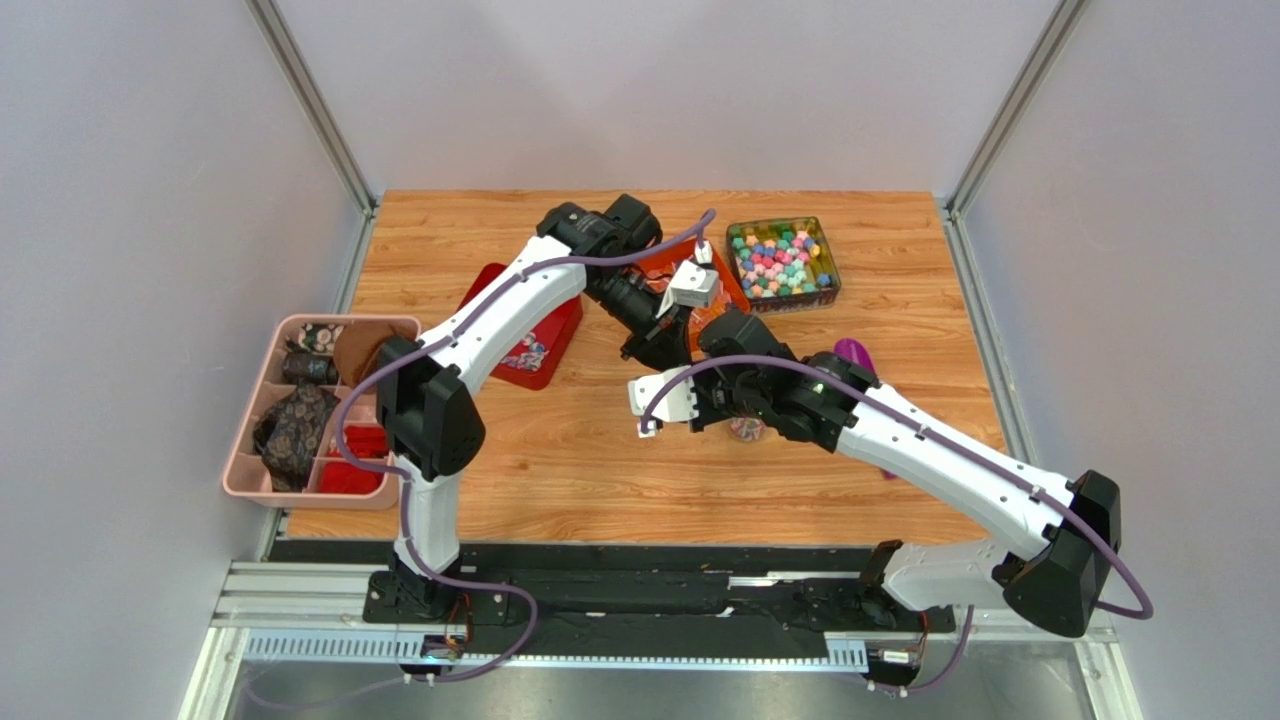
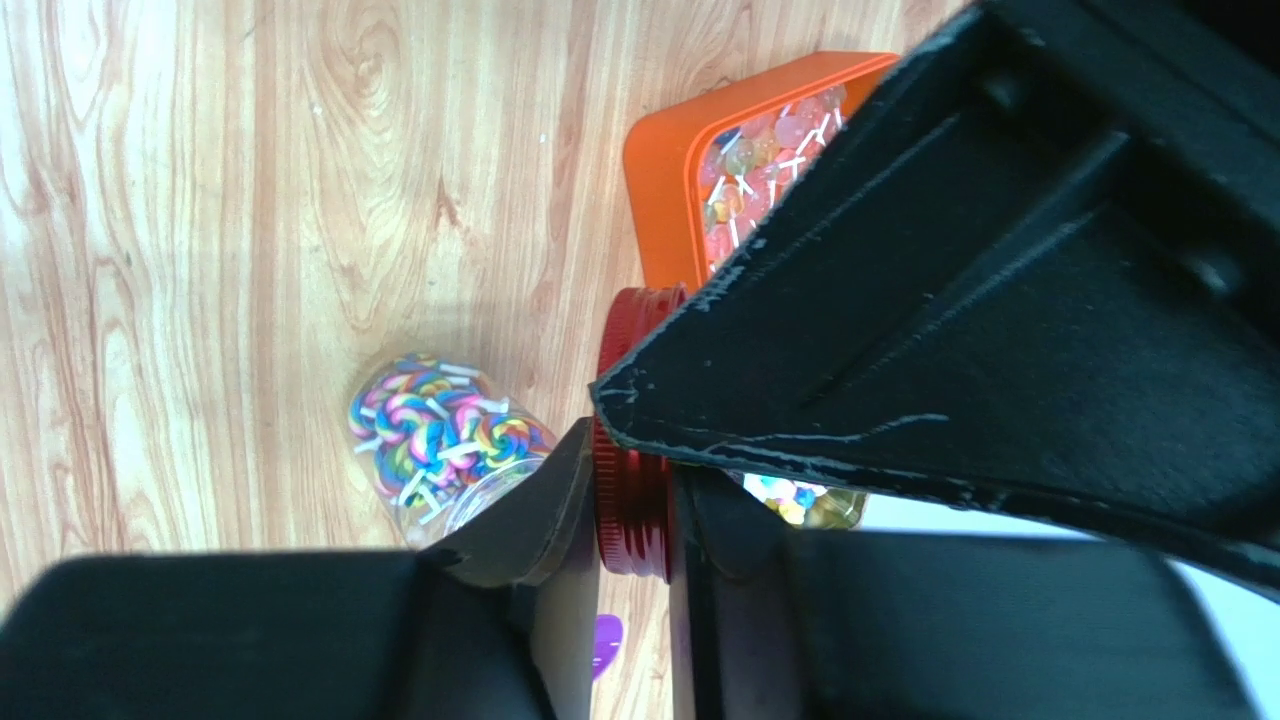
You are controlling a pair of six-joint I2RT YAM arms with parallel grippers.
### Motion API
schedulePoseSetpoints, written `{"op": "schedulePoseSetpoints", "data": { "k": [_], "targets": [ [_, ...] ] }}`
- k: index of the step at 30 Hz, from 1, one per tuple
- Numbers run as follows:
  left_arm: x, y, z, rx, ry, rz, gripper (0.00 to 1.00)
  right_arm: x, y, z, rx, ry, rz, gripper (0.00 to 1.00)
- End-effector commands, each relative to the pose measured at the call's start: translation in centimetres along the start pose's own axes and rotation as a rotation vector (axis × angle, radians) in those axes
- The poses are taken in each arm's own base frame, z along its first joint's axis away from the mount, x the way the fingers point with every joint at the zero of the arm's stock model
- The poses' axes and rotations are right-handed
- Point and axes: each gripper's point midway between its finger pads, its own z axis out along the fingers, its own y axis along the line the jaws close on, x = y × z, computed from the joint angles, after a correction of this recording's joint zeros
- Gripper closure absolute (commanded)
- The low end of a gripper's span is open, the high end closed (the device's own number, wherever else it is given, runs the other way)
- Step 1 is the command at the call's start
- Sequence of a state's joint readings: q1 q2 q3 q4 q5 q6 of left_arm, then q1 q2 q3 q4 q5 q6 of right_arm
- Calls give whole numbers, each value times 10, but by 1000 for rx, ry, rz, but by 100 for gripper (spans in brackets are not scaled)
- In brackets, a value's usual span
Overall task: Pack the candies
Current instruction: Adjust the bottle lid.
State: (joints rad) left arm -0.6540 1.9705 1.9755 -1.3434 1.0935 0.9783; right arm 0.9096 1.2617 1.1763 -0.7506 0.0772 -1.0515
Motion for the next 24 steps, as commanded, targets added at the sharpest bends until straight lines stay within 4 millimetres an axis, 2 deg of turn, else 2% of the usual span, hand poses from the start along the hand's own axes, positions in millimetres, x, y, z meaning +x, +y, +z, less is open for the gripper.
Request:
{"op": "schedulePoseSetpoints", "data": {
  "k": [1, 4, 5, 8, 10, 11, 15, 17, 18, 21, 22, 24],
  "targets": [
    [3, -72, -9, 144, 43, -248, 100, -10, -24, -7, 95, -32, 5, 87],
    [7, -68, -9, 133, 63, -251, 72, -9, -22, -13, 85, -25, 5, 93],
    [8, -65, -12, 119, 76, -243, 58, -7, -20, -15, 77, -18, 13, 94],
    [9, -52, -20, 72, 96, -231, 40, -7, -20, -24, 79, -21, 33, 98],
    [9, -39, -25, 31, 103, -218, 36, -9, -21, -29, 80, -34, 50, 100],
    [8, -30, -33, -12, 105, -217, 32, -9, -21, -32, 78, -37, 59, 100],
    [1, -2, -49, -126, 104, -170, 30, -15, -20, -38, 75, -77, 125, 100],
    [-2, 0, -52, -152, 102, -165, 29, -16, -21, -42, 71, -104, 175, 100],
    [-4, 5, -52, -170, 91, -143, 29, -25, -17, -44, 41, -162, 215, 100],
    [-9, 8, -52, -198, 60, -113, 29, -34, -17, -50, 7, -239, 289, 100],
    [-13, 5, -53, -204, 49, -98, 29, -32, -20, -52, 5, -250, 337, 100],
    [-16, 0, -51, -185, 27, -88, 29, -40, -22, -55, -33, -316, 388, 100]
  ]
}}
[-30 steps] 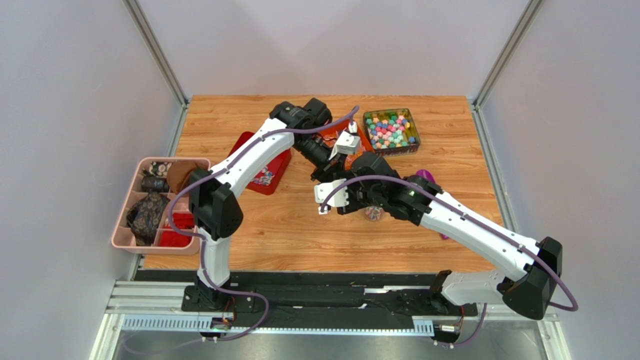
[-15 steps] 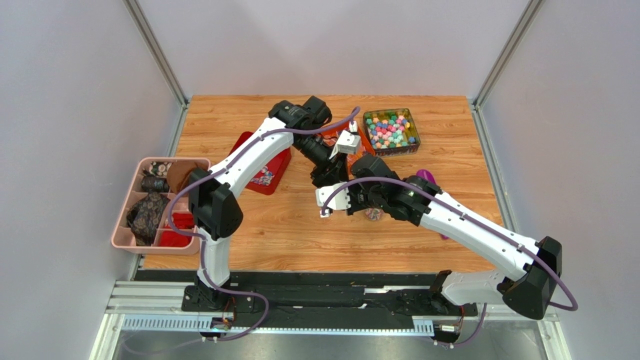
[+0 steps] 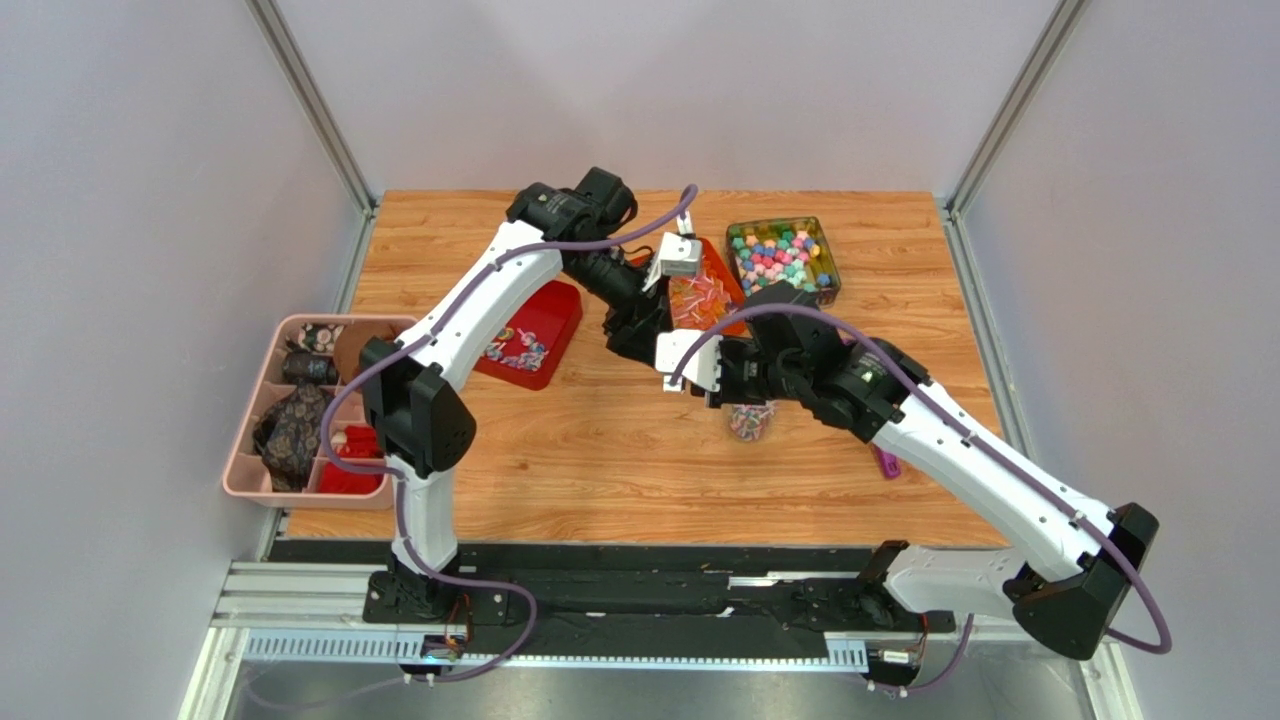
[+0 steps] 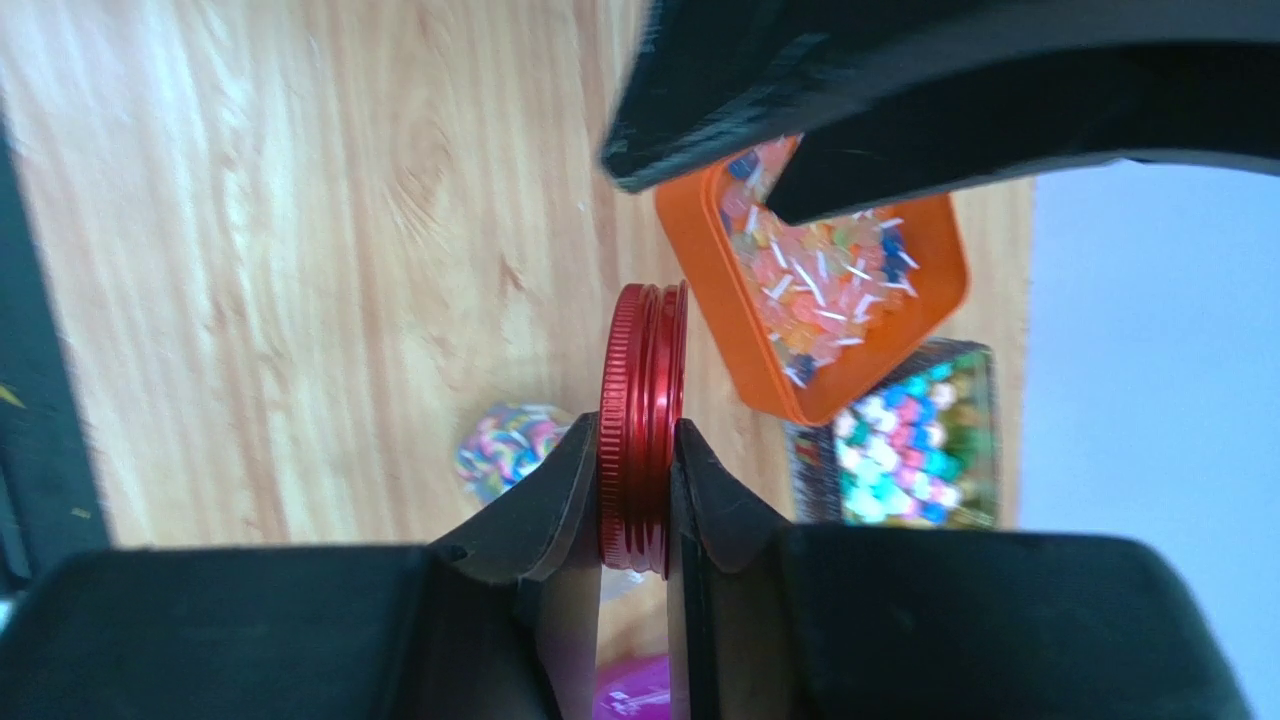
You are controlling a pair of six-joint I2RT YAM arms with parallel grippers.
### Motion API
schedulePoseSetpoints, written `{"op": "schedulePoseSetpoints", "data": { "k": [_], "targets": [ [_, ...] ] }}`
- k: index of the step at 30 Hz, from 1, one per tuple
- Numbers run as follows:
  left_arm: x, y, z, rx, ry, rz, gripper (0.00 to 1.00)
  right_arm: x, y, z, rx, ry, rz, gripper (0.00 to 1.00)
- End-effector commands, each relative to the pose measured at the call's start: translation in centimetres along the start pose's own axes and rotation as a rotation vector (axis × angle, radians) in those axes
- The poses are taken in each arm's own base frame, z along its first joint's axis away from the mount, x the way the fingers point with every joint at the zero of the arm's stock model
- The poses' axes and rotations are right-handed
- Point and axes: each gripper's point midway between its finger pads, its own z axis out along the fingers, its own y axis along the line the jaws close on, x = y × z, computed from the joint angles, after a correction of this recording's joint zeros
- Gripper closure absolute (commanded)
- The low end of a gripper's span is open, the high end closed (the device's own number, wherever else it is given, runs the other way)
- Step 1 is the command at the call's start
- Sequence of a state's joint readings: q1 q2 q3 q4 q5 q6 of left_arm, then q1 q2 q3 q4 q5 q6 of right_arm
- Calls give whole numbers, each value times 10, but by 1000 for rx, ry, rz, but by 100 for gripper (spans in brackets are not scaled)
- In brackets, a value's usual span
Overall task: Pack the candies
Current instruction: Adjust the bottle lid.
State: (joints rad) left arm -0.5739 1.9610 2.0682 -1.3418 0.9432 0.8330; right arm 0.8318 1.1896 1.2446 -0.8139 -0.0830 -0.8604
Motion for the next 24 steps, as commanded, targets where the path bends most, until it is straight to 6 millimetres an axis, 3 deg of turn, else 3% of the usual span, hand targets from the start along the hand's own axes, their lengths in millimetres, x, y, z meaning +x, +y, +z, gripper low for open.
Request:
{"op": "schedulePoseSetpoints", "data": {
  "k": [1, 3, 4, 10, 15, 24],
  "targets": [
    [-19, -30, -12, 24, -56, 8, 29, -29, -12, -18, -46, -187, 215, 100],
    [-26, -39, -15, 48, -88, 19, 28, -37, -14, -19, -109, -252, 273, 100],
    [-30, -44, -18, 49, -102, 28, 28, -30, -21, -20, -113, -257, 323, 100],
    [-49, -55, -25, 25, -183, 72, 26, -34, -21, -16, -268, -358, 479, 99],
    [-61, -45, -29, -54, -231, 101, 26, -45, -8, -10, -422, -423, 564, 99],
    [-49, -20, -15, -105, -215, 73, 26, -62, -11, -19, -502, -484, 593, 99]
  ]
}}
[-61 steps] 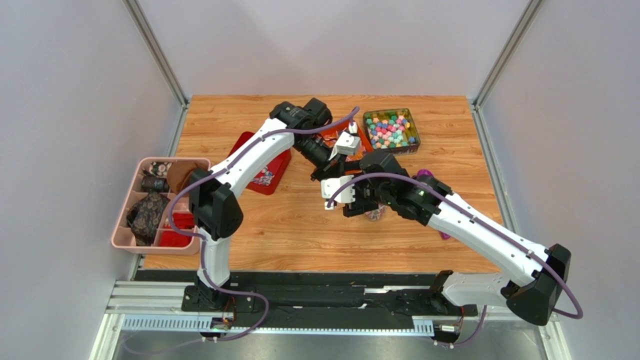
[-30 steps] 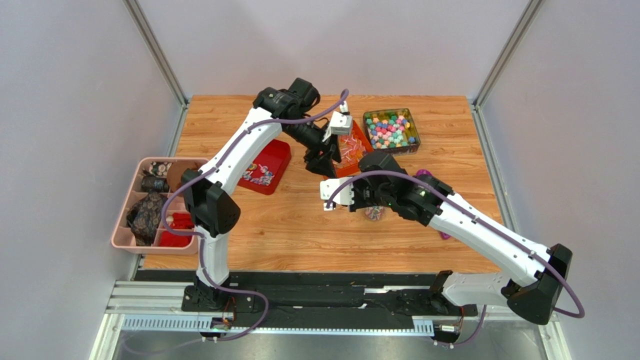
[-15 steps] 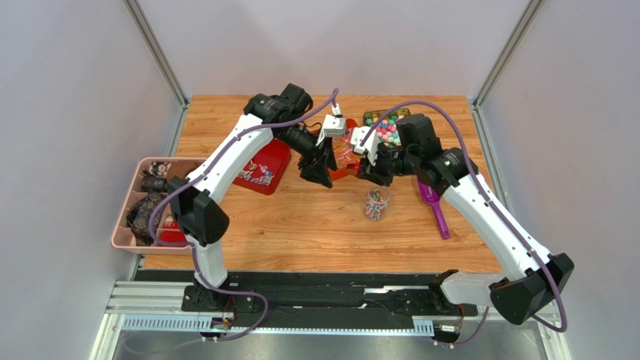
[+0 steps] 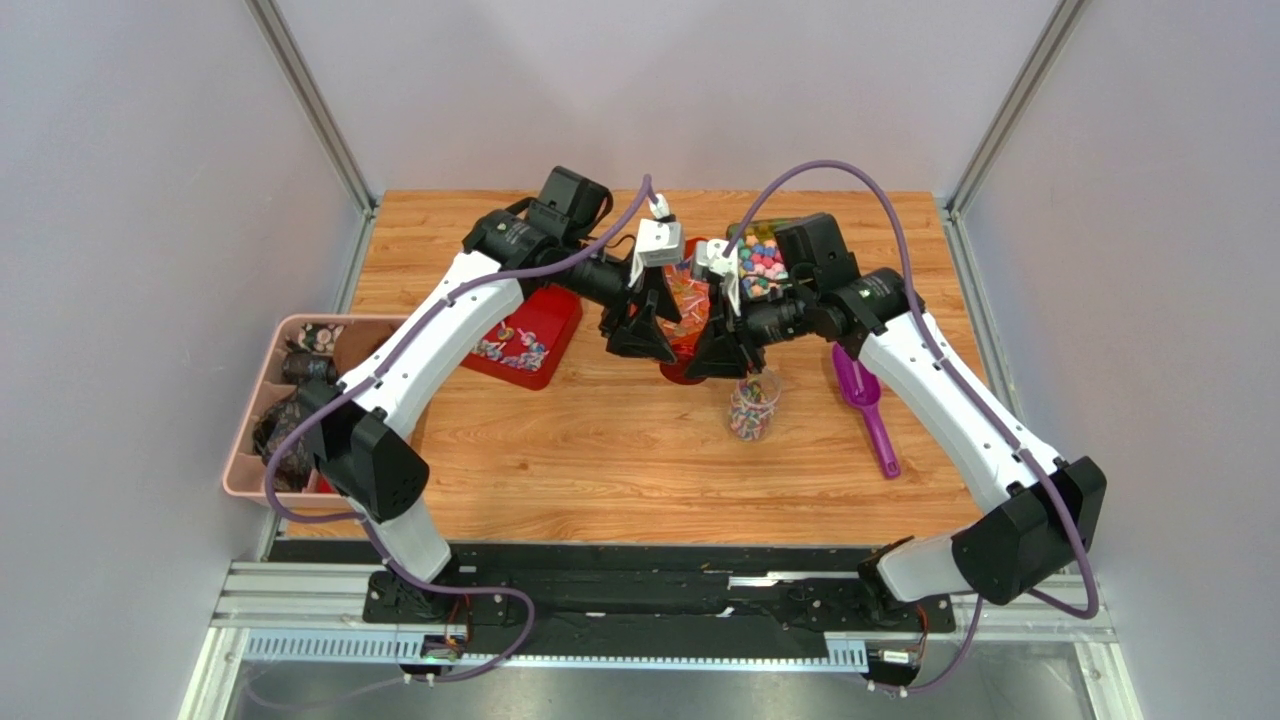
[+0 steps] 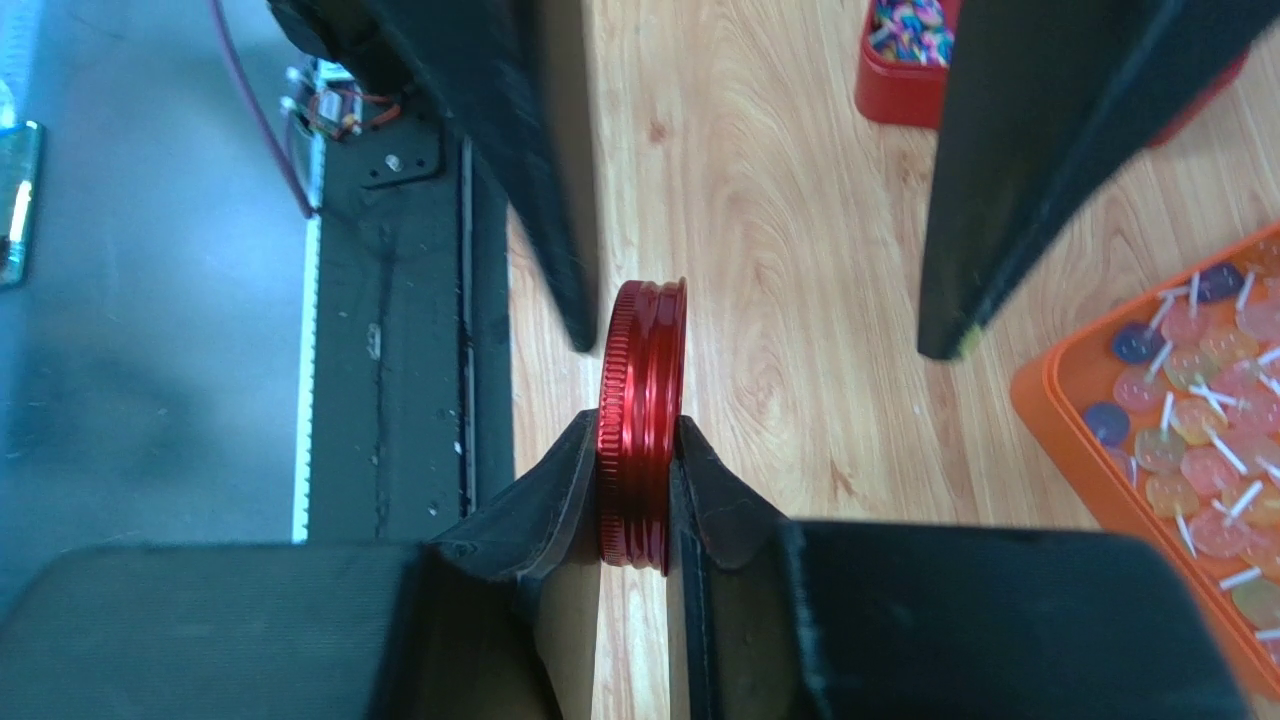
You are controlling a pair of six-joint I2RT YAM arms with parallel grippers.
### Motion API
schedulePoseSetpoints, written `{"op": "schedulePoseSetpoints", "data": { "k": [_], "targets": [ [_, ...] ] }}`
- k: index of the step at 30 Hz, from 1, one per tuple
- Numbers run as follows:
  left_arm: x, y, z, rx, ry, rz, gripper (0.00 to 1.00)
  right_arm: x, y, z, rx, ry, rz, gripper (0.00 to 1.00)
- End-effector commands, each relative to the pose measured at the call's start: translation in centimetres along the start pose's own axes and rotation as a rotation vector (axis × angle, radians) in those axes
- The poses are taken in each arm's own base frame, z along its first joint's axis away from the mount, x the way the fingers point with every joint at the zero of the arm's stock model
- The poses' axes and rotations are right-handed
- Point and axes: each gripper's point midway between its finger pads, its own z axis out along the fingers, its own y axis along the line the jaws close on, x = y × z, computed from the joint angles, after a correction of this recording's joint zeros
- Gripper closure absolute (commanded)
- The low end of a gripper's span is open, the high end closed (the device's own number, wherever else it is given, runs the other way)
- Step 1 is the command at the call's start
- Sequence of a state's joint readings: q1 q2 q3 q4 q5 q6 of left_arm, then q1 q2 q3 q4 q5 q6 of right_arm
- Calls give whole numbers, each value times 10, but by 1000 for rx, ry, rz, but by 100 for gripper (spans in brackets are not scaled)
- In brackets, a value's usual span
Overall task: Pack the candies
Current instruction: Adjust the bottle lid.
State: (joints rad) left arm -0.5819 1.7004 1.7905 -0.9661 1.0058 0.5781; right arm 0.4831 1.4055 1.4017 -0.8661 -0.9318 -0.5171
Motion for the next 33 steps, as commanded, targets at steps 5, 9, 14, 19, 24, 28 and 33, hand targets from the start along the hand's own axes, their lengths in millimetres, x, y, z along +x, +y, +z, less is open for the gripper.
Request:
{"op": "schedulePoseSetpoints", "data": {
  "k": [5, 9, 14, 19, 24, 28, 33],
  "targets": [
    [-2, 5, 7, 7, -30, 17, 30, -25, 9, -7, -52, -67, -20, 99],
    [-1, 3, 8, 19, -35, 15, 42, -22, -2, -6, -37, -60, -6, 99],
    [0, 0, 9, 41, -35, 3, 48, -22, -14, -9, 0, -55, -16, 99],
    [2, -6, 9, 68, -28, -4, 49, -25, -20, -11, 27, -49, -41, 99],
    [10, -11, 14, 102, 3, -11, 50, -27, -23, -13, 39, -47, -53, 99],
    [6, -10, 14, 100, -3, -6, 59, -23, -27, -10, 35, -30, -45, 99],
    [0, -8, 12, 84, -14, 6, 59, -10, -30, -7, 40, -1, -37, 99]
  ]
}}
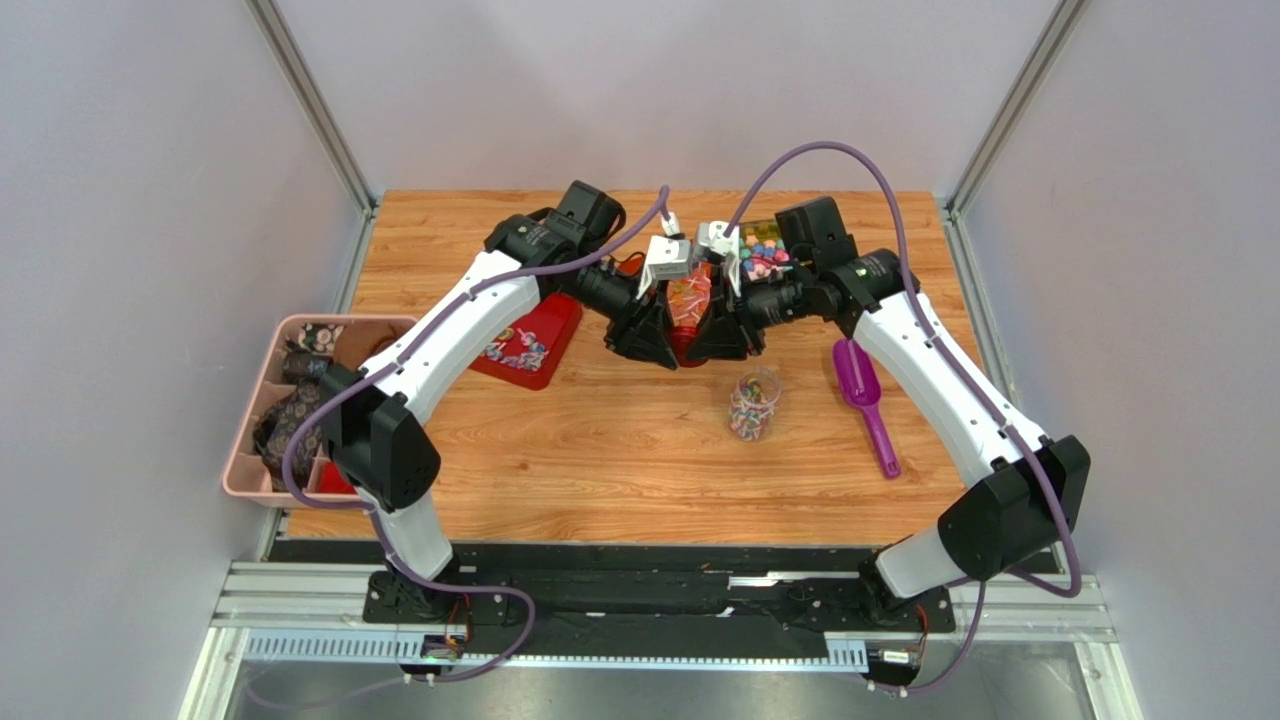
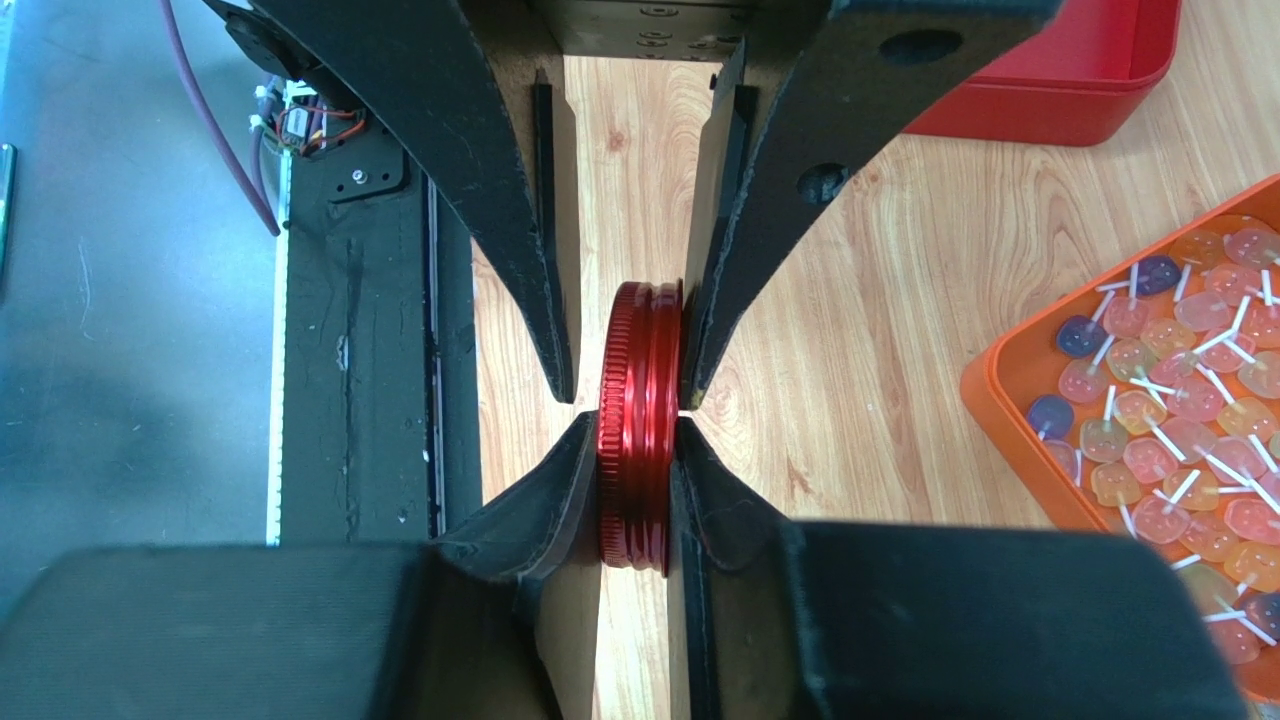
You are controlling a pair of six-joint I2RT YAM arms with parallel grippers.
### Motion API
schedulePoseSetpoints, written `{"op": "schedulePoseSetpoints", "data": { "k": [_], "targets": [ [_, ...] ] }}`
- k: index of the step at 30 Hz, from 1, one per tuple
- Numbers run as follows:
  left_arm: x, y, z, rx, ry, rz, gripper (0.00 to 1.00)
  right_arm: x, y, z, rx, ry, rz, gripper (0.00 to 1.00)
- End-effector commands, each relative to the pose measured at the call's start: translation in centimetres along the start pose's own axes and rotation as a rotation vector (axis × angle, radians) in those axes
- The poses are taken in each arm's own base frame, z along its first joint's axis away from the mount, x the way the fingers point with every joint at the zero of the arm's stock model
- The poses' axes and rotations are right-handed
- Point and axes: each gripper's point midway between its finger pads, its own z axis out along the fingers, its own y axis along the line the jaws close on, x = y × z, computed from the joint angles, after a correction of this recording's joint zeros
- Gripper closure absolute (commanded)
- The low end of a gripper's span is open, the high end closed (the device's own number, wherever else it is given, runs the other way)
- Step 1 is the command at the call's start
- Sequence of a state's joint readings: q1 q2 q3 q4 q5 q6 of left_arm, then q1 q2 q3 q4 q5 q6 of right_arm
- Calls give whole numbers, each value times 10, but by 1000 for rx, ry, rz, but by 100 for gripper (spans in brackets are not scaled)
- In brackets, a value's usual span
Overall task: Pack the candies
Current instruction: Adjust the bottle lid.
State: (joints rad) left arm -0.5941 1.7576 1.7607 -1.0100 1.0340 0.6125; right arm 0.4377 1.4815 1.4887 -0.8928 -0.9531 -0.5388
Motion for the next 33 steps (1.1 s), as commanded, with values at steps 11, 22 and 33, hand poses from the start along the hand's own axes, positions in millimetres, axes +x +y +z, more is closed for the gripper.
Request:
{"op": "schedulePoseSetpoints", "data": {
  "k": [11, 22, 33],
  "targets": [
    [-31, -10, -8, 0, -62, 91, 58, 13, -14, -8, 39, 18, -28, 99],
    [-29, -10, -5, 25, -72, 74, 95, 14, -19, -8, 50, 20, -22, 97],
    [-23, 4, 2, -10, -60, -28, 100, 3, -39, -50, 359, 81, -187, 23]
  ]
}}
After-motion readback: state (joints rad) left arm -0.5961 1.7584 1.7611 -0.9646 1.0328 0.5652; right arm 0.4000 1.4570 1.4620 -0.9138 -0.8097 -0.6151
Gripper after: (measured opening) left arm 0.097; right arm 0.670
